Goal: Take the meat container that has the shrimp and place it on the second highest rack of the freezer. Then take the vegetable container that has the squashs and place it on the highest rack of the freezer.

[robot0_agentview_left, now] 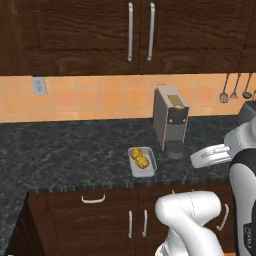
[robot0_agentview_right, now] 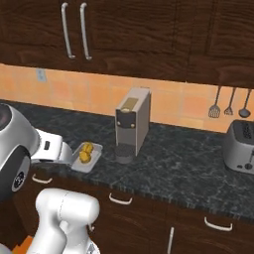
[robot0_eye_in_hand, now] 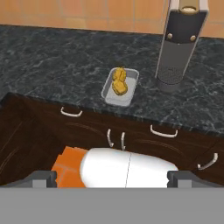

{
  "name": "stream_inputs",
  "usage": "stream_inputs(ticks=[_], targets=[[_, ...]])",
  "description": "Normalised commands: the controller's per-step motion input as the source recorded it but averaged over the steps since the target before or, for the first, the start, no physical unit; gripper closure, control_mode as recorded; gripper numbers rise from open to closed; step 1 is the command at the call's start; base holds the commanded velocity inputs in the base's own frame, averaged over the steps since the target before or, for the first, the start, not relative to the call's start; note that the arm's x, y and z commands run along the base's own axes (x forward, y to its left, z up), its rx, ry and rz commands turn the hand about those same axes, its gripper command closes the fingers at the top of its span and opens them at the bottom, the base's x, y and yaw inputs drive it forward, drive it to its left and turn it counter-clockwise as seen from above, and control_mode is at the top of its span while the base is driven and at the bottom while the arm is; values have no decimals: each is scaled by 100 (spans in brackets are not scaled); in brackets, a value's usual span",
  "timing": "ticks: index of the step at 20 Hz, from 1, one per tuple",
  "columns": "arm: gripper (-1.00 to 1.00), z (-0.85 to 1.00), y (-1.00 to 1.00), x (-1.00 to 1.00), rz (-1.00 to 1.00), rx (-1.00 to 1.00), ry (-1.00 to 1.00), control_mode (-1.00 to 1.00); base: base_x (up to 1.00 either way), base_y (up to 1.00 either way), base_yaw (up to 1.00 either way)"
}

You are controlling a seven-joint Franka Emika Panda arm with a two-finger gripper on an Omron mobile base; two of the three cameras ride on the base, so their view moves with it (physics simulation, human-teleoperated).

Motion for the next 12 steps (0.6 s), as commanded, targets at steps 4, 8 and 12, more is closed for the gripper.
stream_inputs(ticks=[4, 8, 12], targets=[[-100, 0, 0, 0, 0, 0, 0, 100, 32, 22, -22], [-100, 0, 0, 0, 0, 0, 0, 100, -3, 29, -22], [-100, -76, 40, -23, -49, 11, 8, -100, 0, 0, 0]])
